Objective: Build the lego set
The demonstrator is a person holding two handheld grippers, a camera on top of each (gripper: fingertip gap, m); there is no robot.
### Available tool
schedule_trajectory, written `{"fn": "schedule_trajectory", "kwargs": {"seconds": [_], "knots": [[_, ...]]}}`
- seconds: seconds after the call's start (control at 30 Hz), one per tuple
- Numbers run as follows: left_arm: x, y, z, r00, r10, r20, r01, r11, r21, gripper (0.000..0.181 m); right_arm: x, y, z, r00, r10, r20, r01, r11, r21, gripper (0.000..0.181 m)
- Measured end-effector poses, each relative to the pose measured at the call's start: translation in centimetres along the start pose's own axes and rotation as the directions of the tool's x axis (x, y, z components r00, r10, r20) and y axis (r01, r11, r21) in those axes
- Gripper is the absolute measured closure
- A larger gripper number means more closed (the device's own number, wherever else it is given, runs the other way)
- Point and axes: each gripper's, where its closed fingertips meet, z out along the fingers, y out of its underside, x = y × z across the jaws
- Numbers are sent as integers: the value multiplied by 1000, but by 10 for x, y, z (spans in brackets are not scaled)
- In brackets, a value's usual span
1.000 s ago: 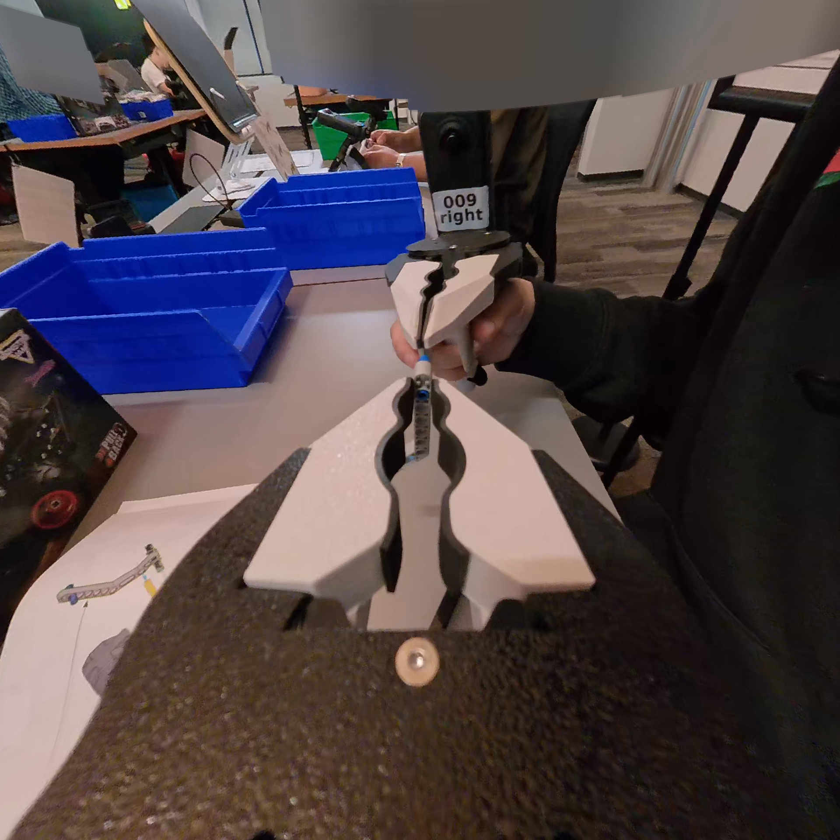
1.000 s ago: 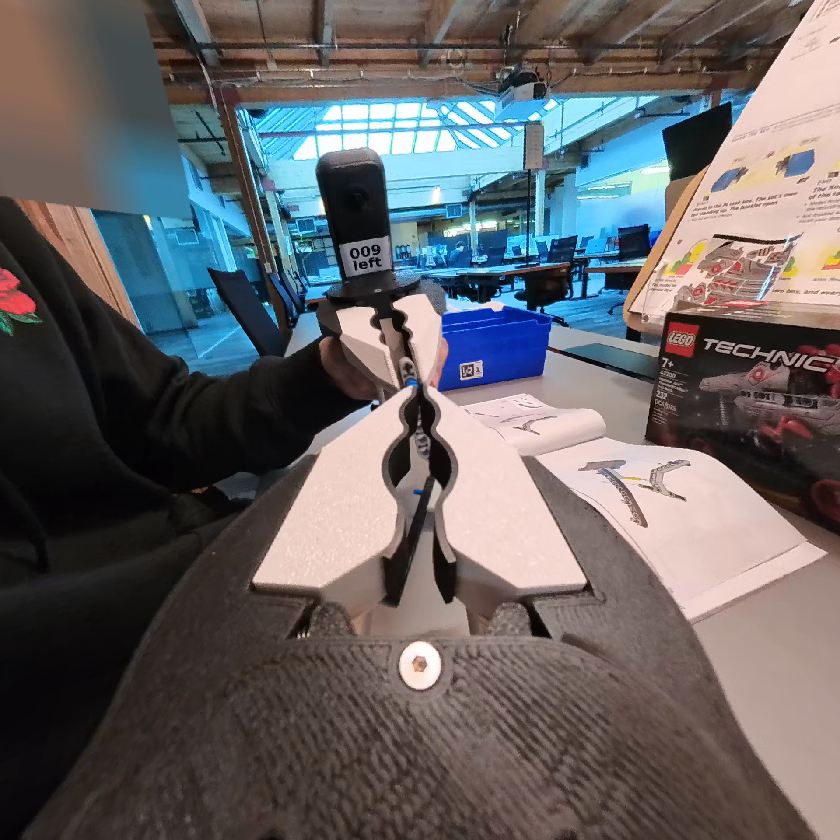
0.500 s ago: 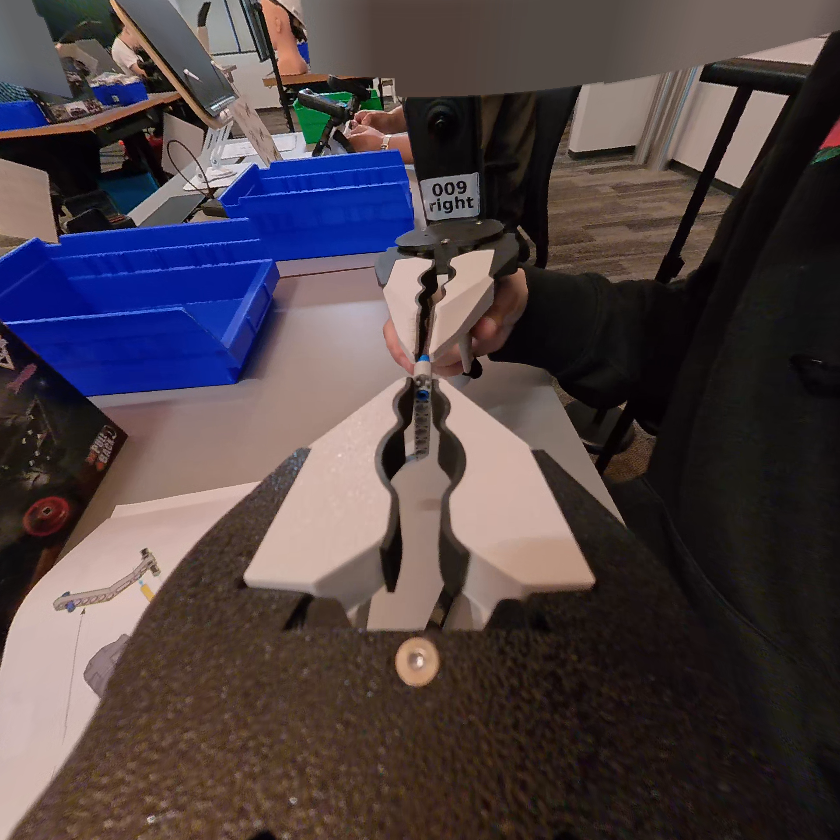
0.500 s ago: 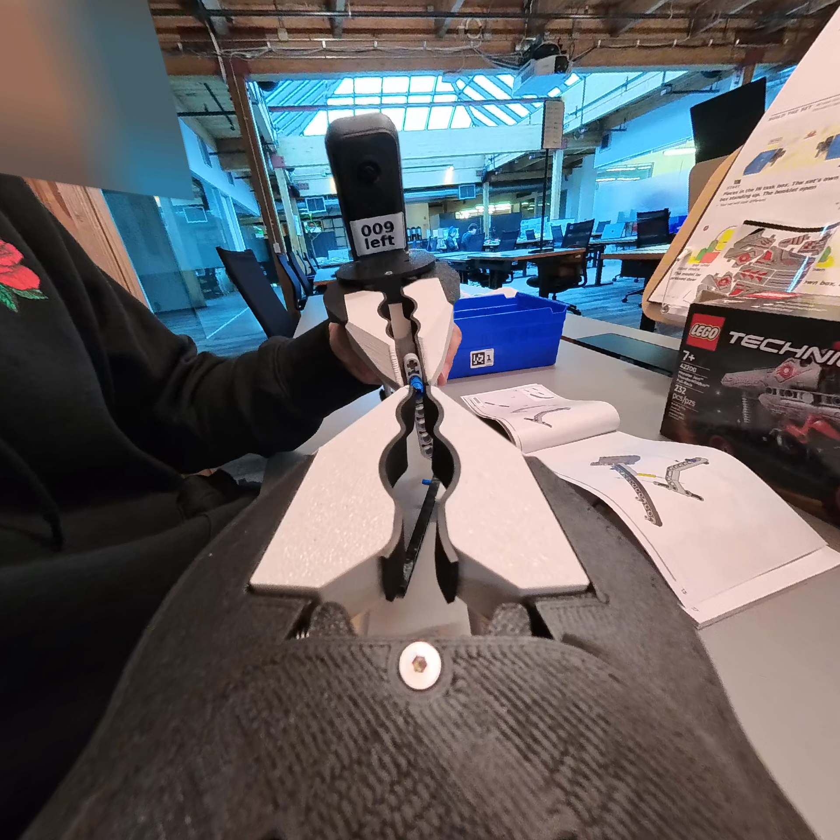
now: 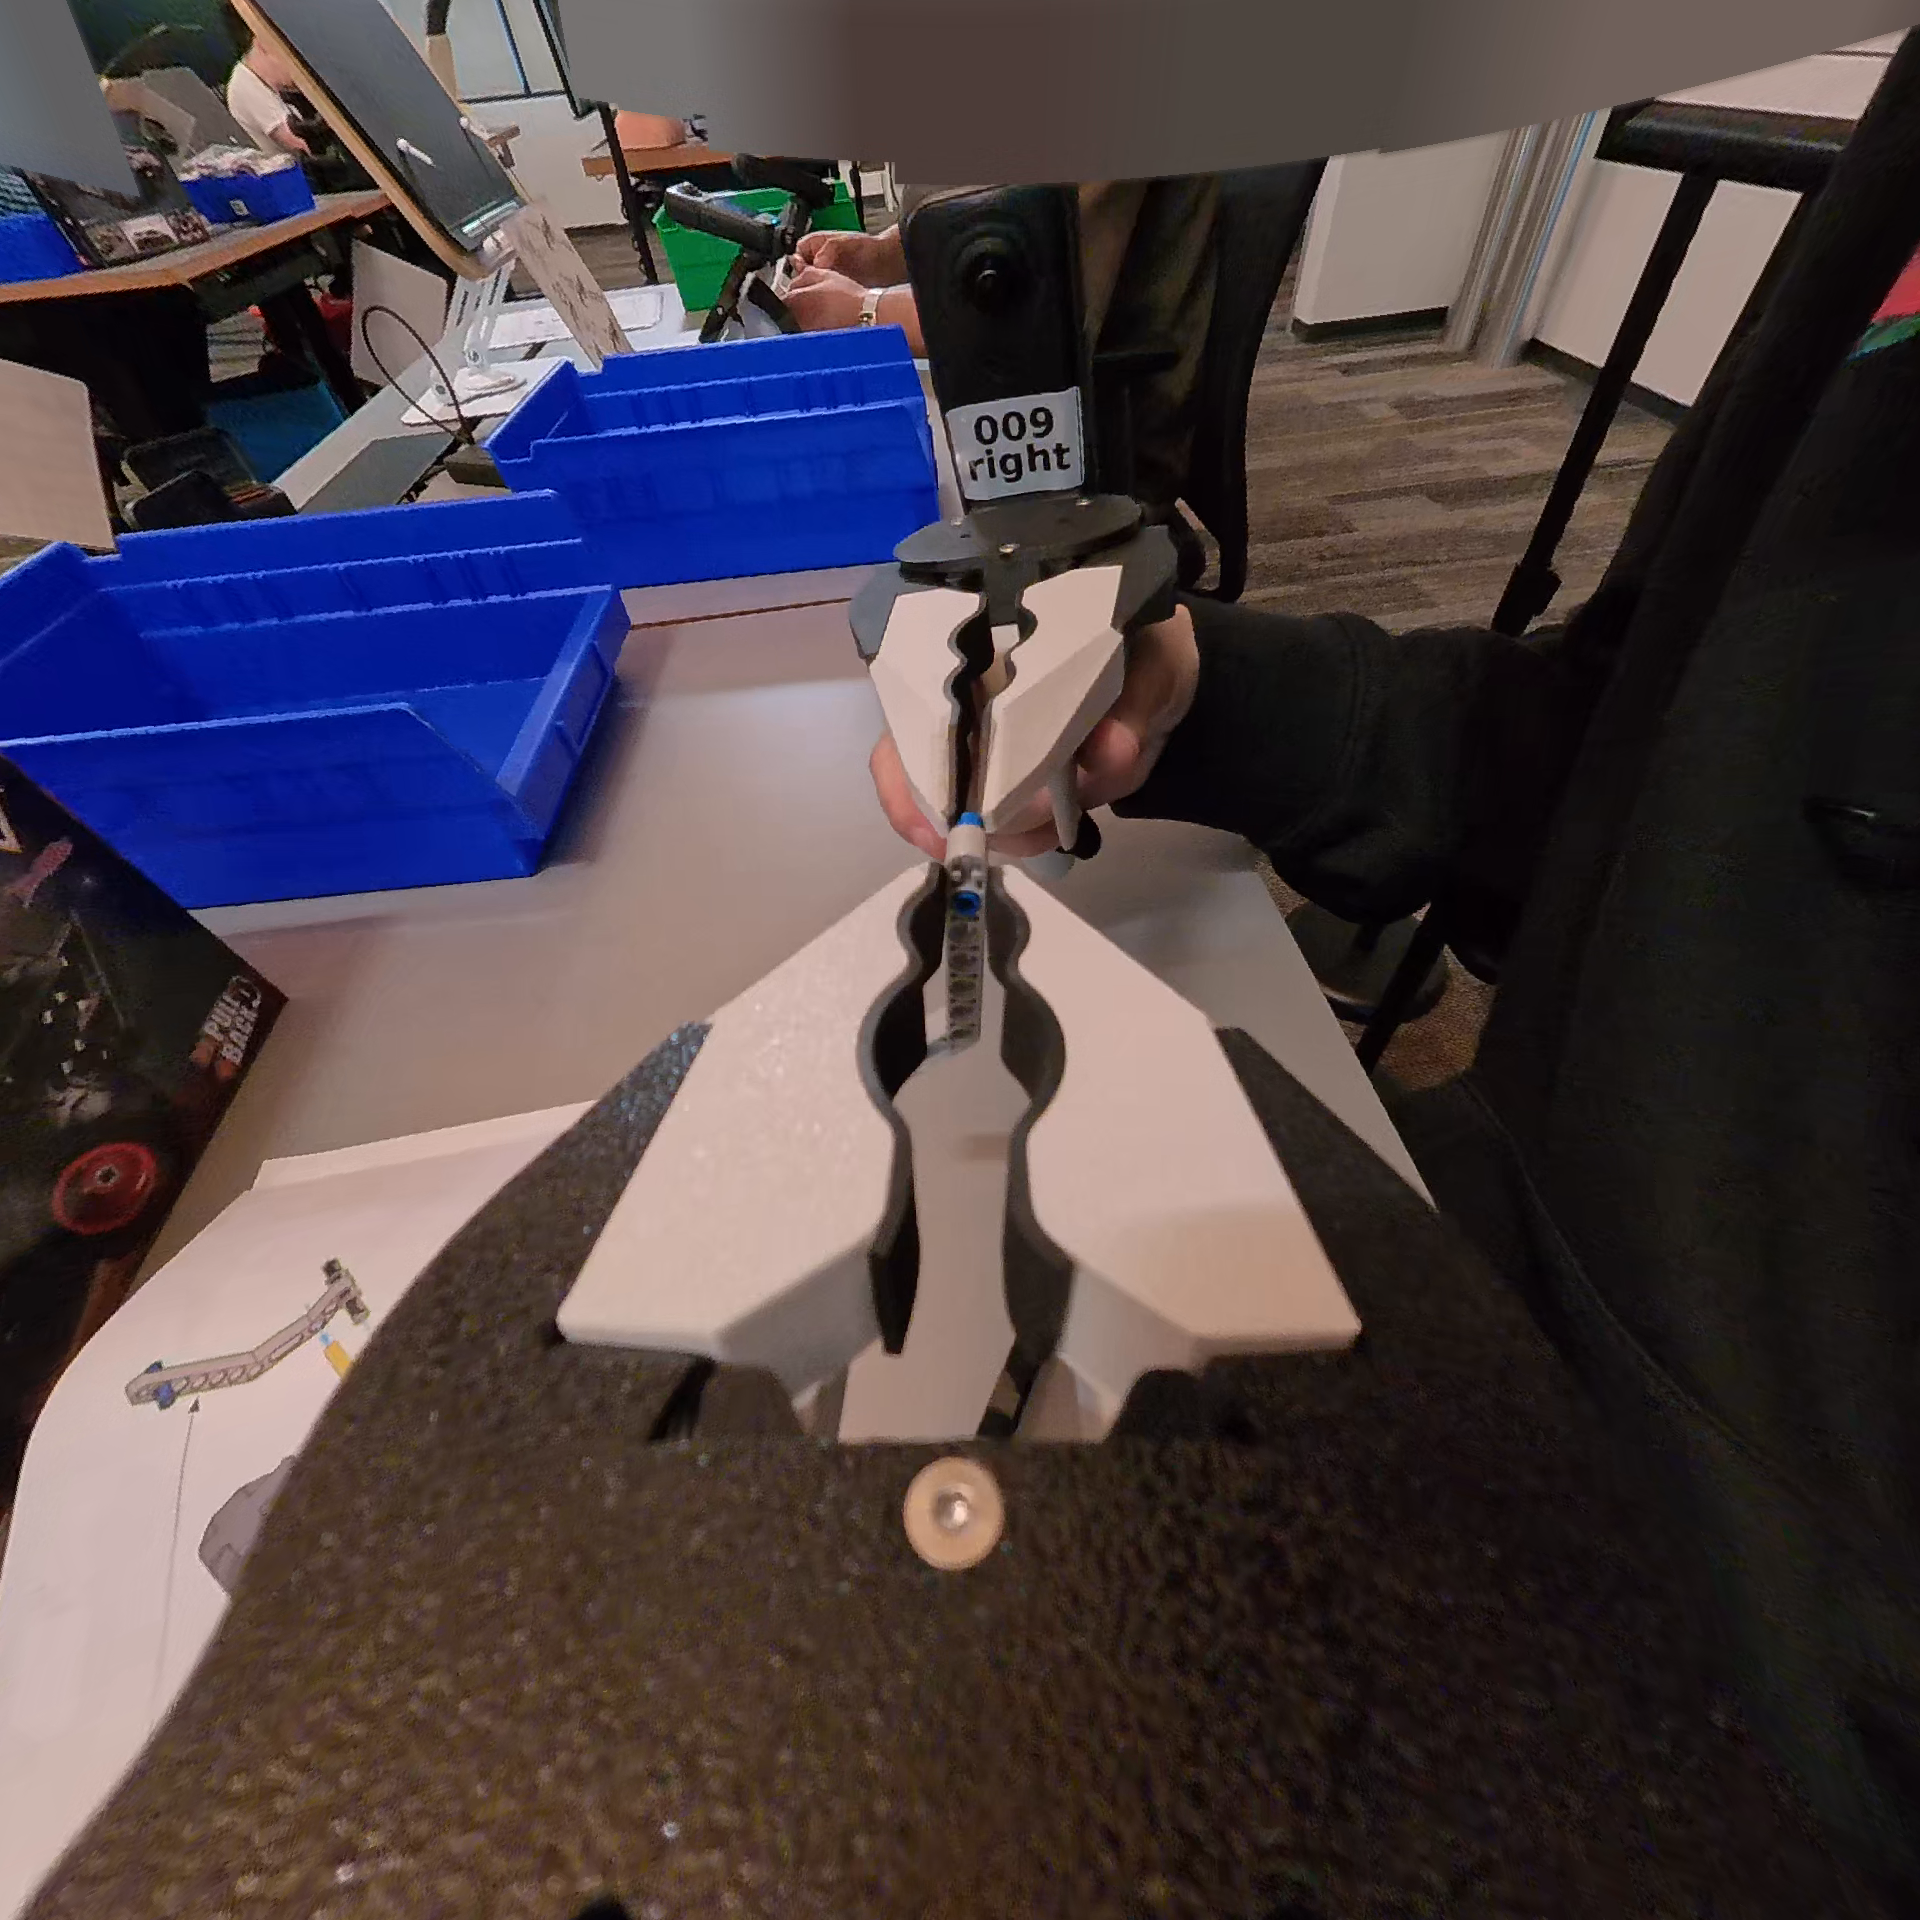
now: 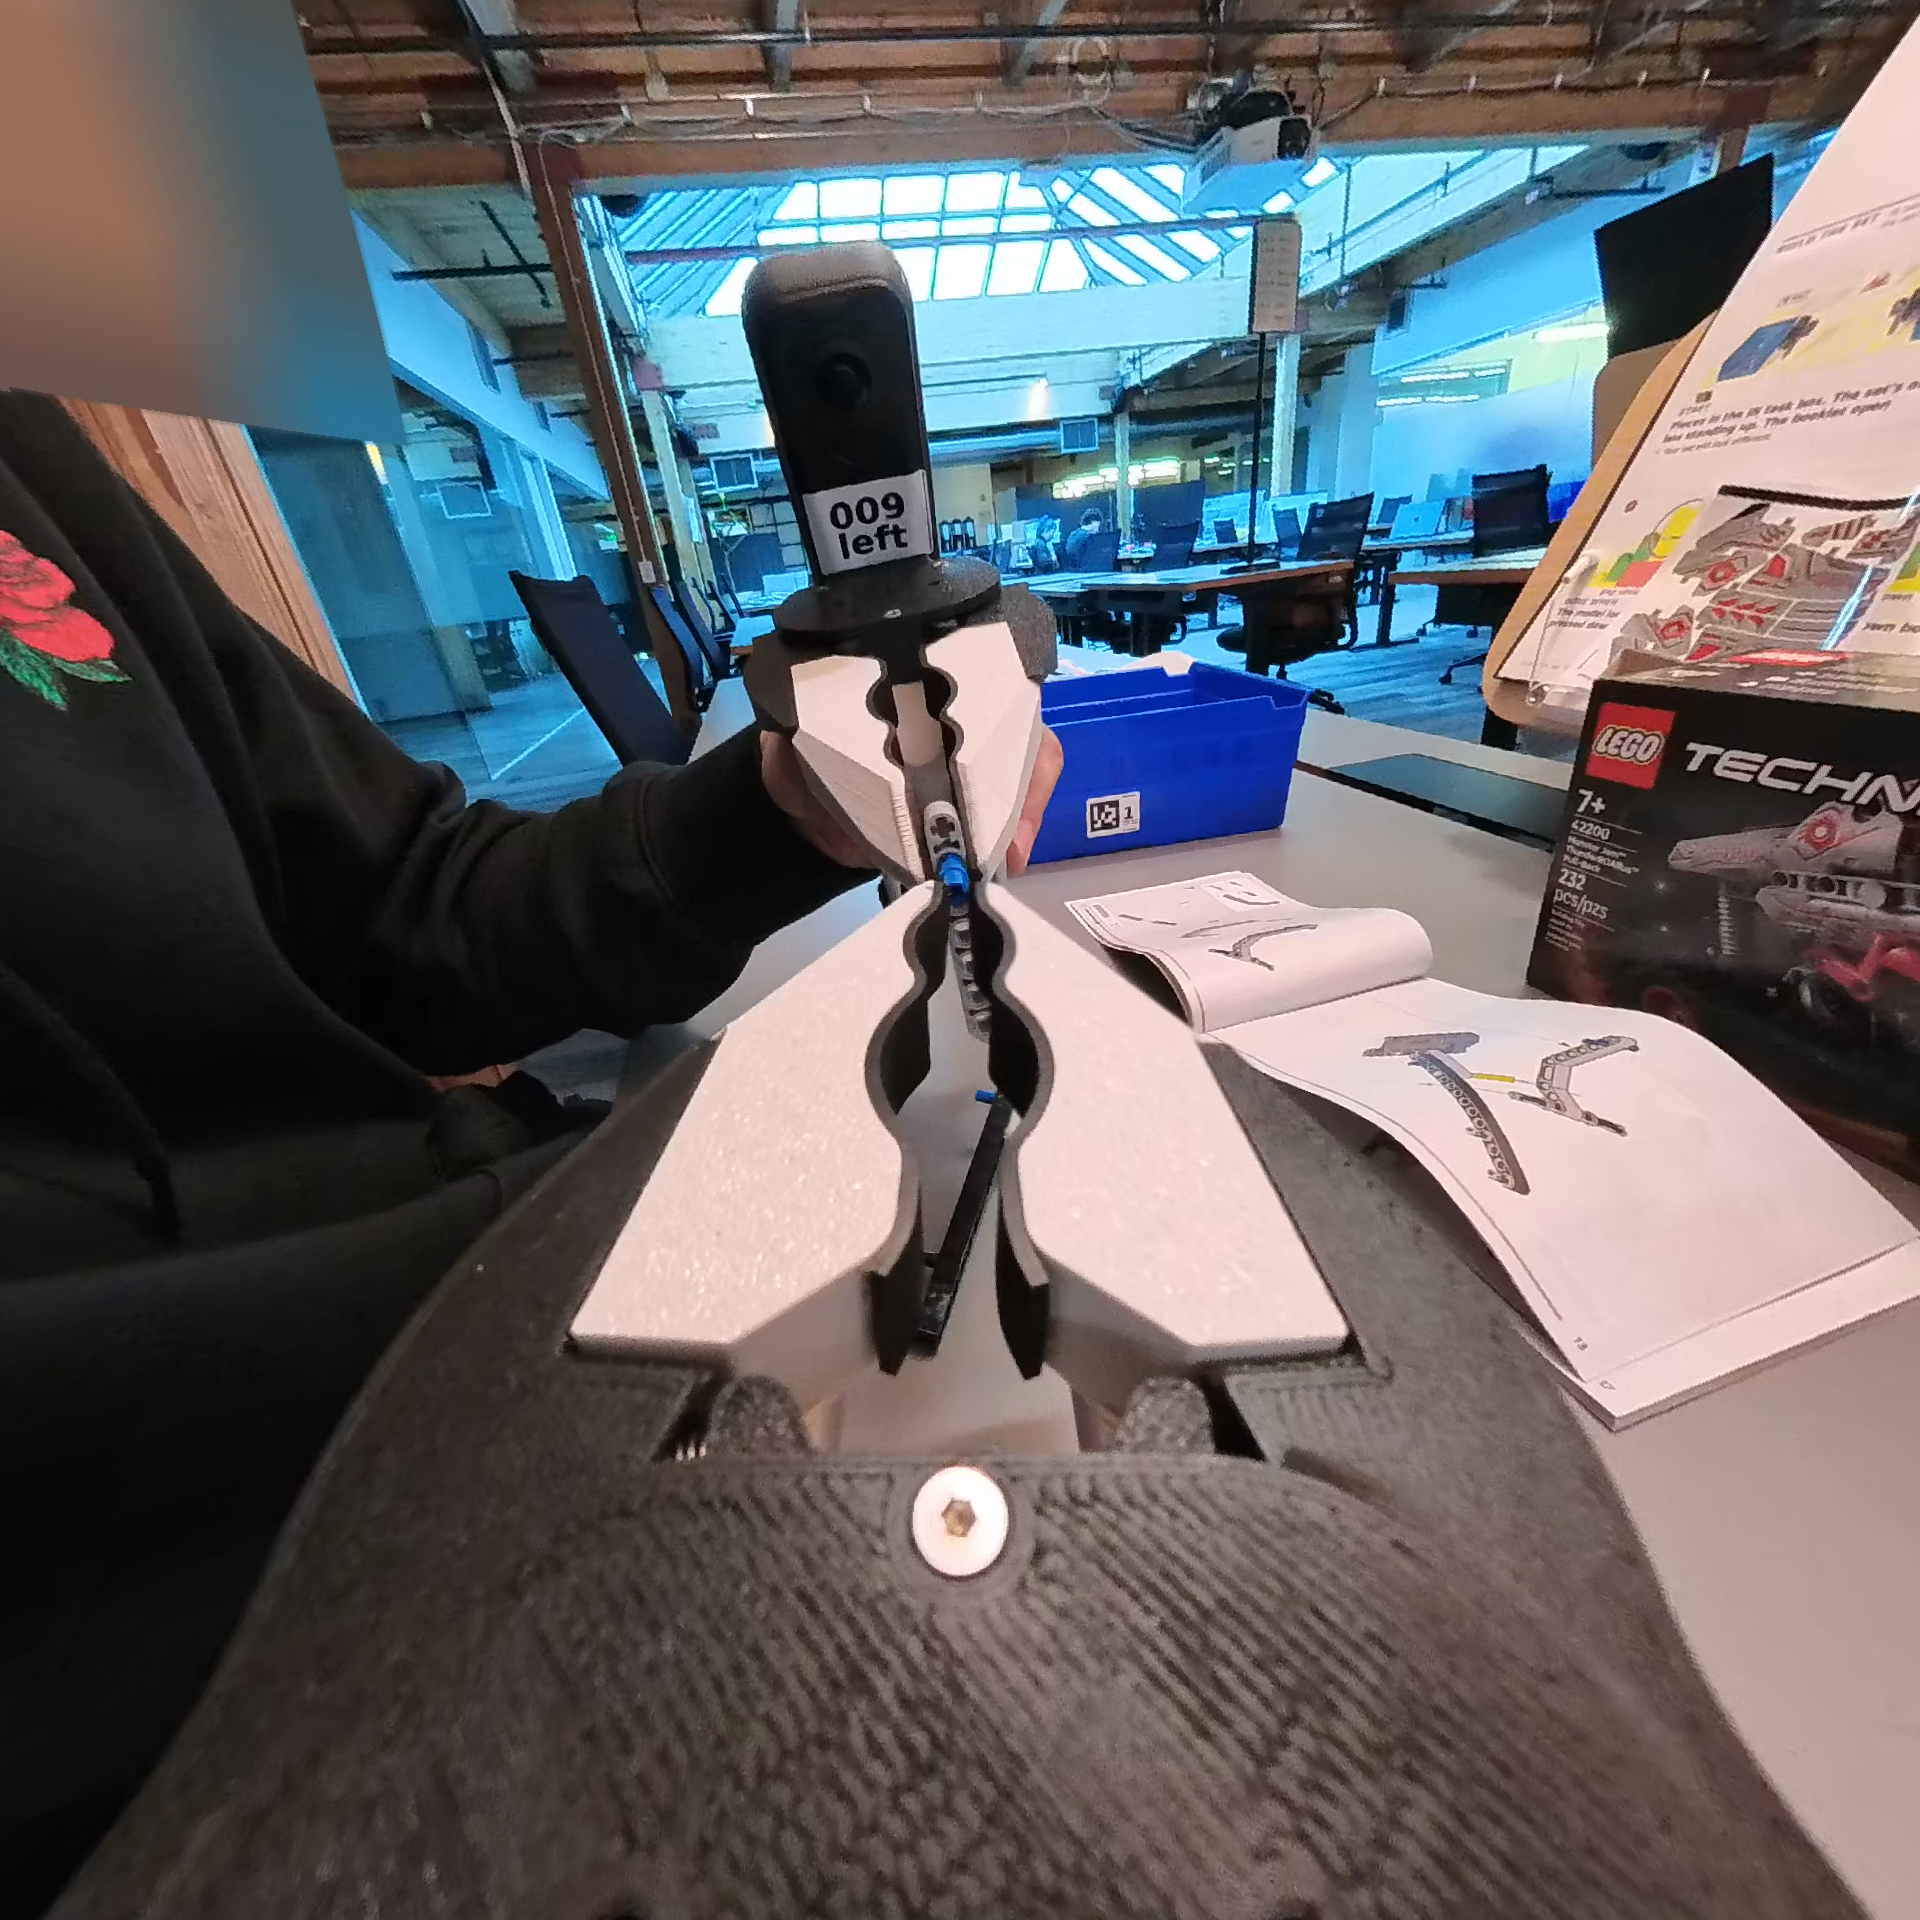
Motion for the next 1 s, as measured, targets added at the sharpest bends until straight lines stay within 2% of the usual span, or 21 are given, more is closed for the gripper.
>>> {"fn": "schedule_trajectory", "kwargs": {"seconds": [0.17,0.7,0.87,0.93,1.0], "knots": [[0,0,0,1000,-3,-6,3,1000,6,176,-3,0,0,1000,-2,17,2,1000,6,175],[2,5,3,1000,-19,-23,19,1000,-13,176,-1,7,1,1000,-6,9,7,998,-56,179],[6,8,3,998,-32,-52,32,999,-14,176,-5,9,2,998,42,51,-39,998,-54,179],[5,4,3,999,-36,-38,37,999,9,176,-4,6,1,997,53,60,-53,999,-14,179],[1,-7,3,1000,-26,-8,27,997,70,177,-2,-6,0,995,70,77,-77,993,91,179]]}}
